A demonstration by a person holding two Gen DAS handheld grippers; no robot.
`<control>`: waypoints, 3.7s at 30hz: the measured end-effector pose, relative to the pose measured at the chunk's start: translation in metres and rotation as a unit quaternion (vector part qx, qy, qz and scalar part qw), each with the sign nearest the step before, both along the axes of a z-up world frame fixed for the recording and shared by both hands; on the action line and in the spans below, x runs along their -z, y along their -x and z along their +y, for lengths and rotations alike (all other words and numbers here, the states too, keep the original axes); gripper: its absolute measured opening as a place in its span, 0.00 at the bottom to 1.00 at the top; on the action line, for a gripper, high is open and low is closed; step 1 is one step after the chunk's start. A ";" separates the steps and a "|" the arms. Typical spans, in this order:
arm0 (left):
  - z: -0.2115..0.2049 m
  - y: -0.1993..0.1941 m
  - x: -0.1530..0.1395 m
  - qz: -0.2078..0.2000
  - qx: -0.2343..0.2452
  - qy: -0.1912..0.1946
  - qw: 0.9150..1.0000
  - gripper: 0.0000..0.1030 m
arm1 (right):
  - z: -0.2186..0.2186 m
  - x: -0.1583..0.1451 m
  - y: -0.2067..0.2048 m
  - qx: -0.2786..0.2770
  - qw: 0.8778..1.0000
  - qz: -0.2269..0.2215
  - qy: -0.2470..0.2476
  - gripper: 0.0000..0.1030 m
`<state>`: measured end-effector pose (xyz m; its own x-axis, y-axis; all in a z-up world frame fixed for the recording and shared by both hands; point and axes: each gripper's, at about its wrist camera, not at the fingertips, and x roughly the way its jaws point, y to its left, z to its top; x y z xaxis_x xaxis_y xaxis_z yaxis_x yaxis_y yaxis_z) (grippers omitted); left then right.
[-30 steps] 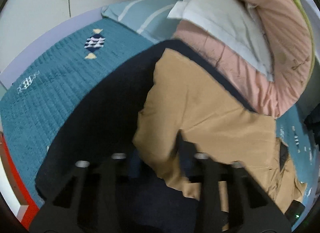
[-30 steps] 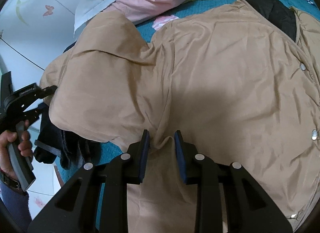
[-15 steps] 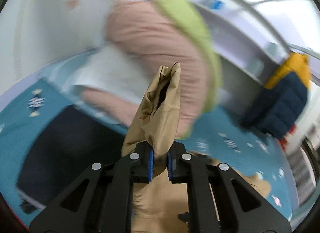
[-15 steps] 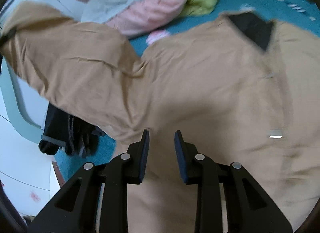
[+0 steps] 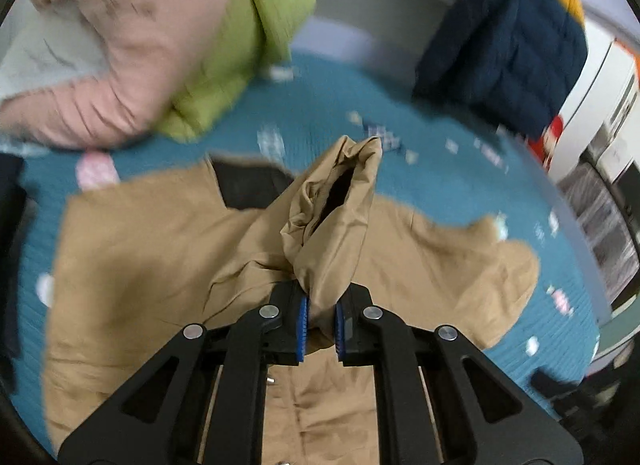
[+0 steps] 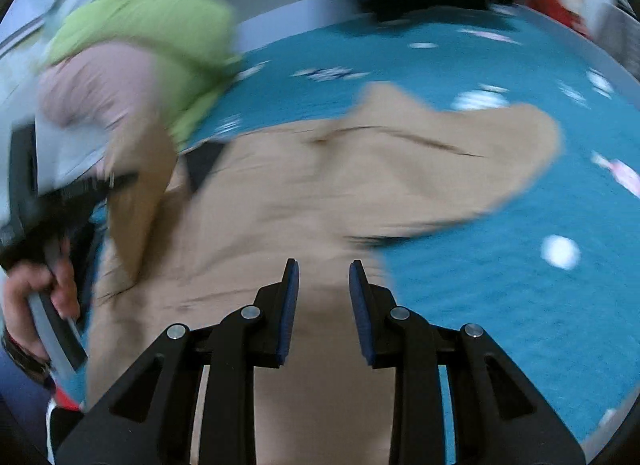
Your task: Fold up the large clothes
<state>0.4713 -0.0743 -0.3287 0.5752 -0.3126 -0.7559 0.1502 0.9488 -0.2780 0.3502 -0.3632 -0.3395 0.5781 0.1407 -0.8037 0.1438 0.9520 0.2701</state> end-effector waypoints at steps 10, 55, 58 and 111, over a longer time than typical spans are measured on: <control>-0.043 -0.001 0.060 0.070 0.042 -0.051 0.995 0.28 | -0.102 0.044 0.004 0.119 0.990 0.027 -0.071 0.30; 0.175 0.041 0.048 0.111 -0.105 -0.104 0.983 0.69 | 0.158 -0.120 -0.106 -0.159 0.962 -0.211 -0.073 0.07; 0.191 0.049 0.032 0.100 -0.124 -0.093 0.983 0.70 | 0.228 -0.075 -0.110 -0.210 0.963 -0.153 -0.066 0.07; 0.232 -0.126 0.050 0.169 -0.138 -0.099 0.971 0.78 | 0.024 0.040 -0.254 0.030 0.987 0.128 -0.089 0.60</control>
<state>0.5976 0.1577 -0.3789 0.3252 -0.0108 -0.9456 -0.1860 0.9797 -0.0752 0.6043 -0.3392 -0.3796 0.3709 0.2635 -0.8905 0.2845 0.8805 0.3790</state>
